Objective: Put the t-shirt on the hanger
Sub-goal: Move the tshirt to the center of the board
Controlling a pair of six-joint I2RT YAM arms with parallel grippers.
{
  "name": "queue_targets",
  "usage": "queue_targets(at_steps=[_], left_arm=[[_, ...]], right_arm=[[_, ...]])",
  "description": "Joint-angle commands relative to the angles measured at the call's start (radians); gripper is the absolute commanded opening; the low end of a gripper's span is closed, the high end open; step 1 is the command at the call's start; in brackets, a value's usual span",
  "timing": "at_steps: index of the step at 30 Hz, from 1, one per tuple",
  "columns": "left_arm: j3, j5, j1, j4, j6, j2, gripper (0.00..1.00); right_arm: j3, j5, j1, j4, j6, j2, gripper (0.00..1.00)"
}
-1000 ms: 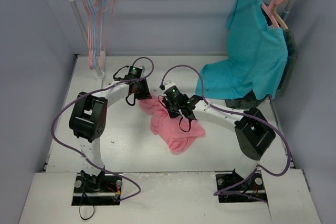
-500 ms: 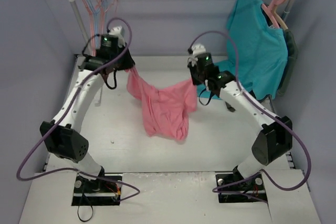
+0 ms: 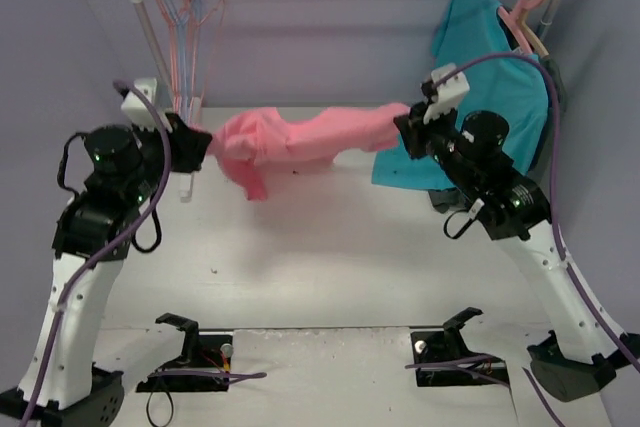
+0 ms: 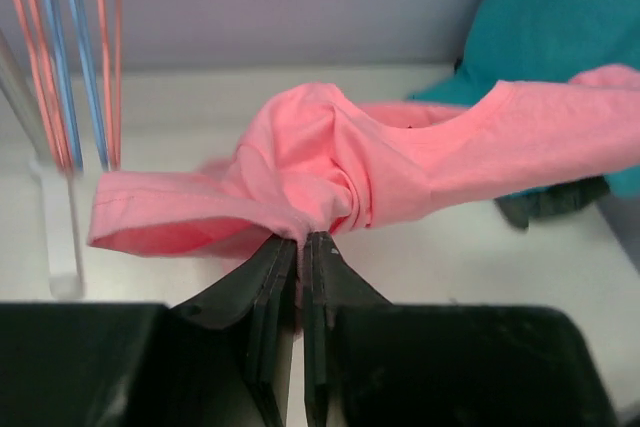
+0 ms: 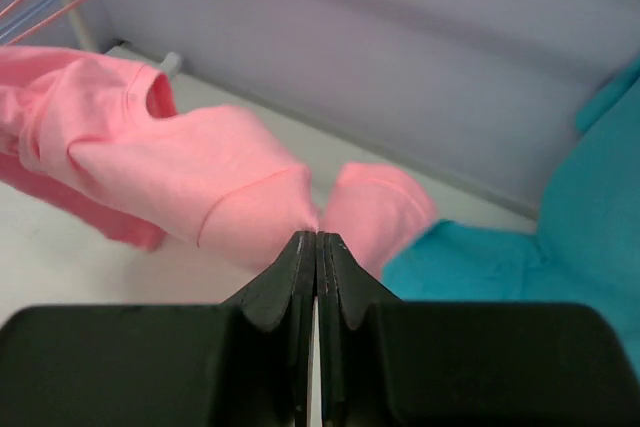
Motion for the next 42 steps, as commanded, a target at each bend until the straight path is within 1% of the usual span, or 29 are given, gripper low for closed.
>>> queue_targets(at_steps=[1,2,3,4,5,6,7,8,9,11,12,13,15,16,18,19,23,27,28,30,33,36,39,40,42], left_arm=[[-0.252,0.095,-0.01,0.044,-0.048,-0.118,0.08],[-0.401,0.1,-0.02,0.032,-0.067,-0.186,0.17],[-0.471,0.097,-0.024,0.013,-0.089,-0.214,0.25],[-0.539,0.094,-0.027,-0.01,-0.14,-0.242,0.29],[-0.602,0.091,-0.027,-0.058,-0.165,-0.285,0.3],[-0.704,0.091,-0.027,-0.082,-0.191,-0.303,0.34],[-0.745,0.091,-0.027,-0.105,-0.232,-0.32,0.45],[-0.792,0.08,-0.027,-0.147,-0.248,-0.351,0.49],[-0.8,0.063,-0.027,-0.168,-0.261,-0.36,0.52],[-0.788,0.008,-0.027,-0.22,-0.271,-0.36,0.53],[-0.758,-0.01,-0.027,-0.231,-0.271,-0.35,0.53],[-0.742,-0.038,-0.027,-0.237,-0.269,-0.318,0.54],[-0.71,-0.043,-0.027,-0.231,-0.268,-0.272,0.54],[-0.704,-0.032,-0.027,-0.209,-0.263,-0.218,0.54],[-0.708,-0.018,-0.027,-0.165,-0.262,-0.166,0.54],[-0.72,0.005,-0.027,-0.113,-0.269,-0.117,0.54],[-0.72,0.035,-0.029,0.013,-0.263,0.012,0.54],[-0.645,0.04,-0.04,0.07,-0.246,0.15,0.54],[-0.629,0.033,-0.044,0.085,-0.246,0.201,0.54],[-0.578,0.01,-0.067,0.111,-0.248,0.27,0.54],[-0.504,-0.03,-0.092,0.124,-0.266,0.334,0.54],[-0.455,-0.046,-0.119,0.162,-0.28,0.432,0.54],[-0.431,-0.092,-0.171,0.176,-0.286,0.512,0.54],[-0.431,-0.127,-0.185,0.182,-0.286,0.531,0.54],[-0.432,-0.145,-0.205,0.197,-0.297,0.584,0.54]], right_arm=[[-0.253,-0.081,0.006,-0.039,0.073,-0.087,0.0],[-0.303,-0.081,0.008,-0.077,0.093,-0.111,0.03],[-0.352,-0.084,0.008,-0.095,0.157,-0.135,0.12],[-0.397,-0.09,0.009,-0.112,0.182,-0.18,0.26],[-0.469,-0.095,0.009,-0.144,0.207,-0.201,0.35],[-0.495,-0.099,0.011,-0.157,0.251,-0.22,0.38],[-0.514,-0.081,0.031,-0.157,0.276,-0.25,0.41],[-0.521,-0.067,0.045,-0.157,0.288,-0.262,0.46],[-0.521,-0.072,0.051,-0.152,0.288,-0.265,0.47],[-0.496,-0.064,0.052,-0.161,0.288,-0.221,0.47],[-0.482,-0.097,0.052,-0.168,0.279,-0.192,0.46],[-0.468,-0.121,0.052,-0.172,0.256,-0.116,0.46],[-0.442,-0.151,0.055,-0.182,0.241,-0.034,0.47],[-0.445,-0.188,0.057,-0.151,0.215,0.029,0.46],[-0.449,-0.214,0.062,-0.117,0.196,0.081,0.46],[-0.448,-0.236,0.062,-0.09,0.173,0.135,0.47],[-0.426,-0.211,0.06,-0.044,0.149,0.268,0.46],[-0.419,-0.158,0.055,-0.007,0.171,0.393,0.43],[-0.416,-0.145,0.057,0.004,0.184,0.408,0.41],[-0.414,-0.113,0.057,0.021,0.216,0.454,0.4],[-0.417,-0.072,0.057,0.042,0.263,0.482,0.4],[-0.423,-0.05,0.057,0.076,0.285,0.49,0.42],[-0.426,-0.033,0.055,0.091,0.288,0.505,0.43],[-0.429,-0.035,0.057,0.099,0.288,0.509,0.43],[-0.437,-0.044,0.055,0.118,0.293,0.528,0.43]])
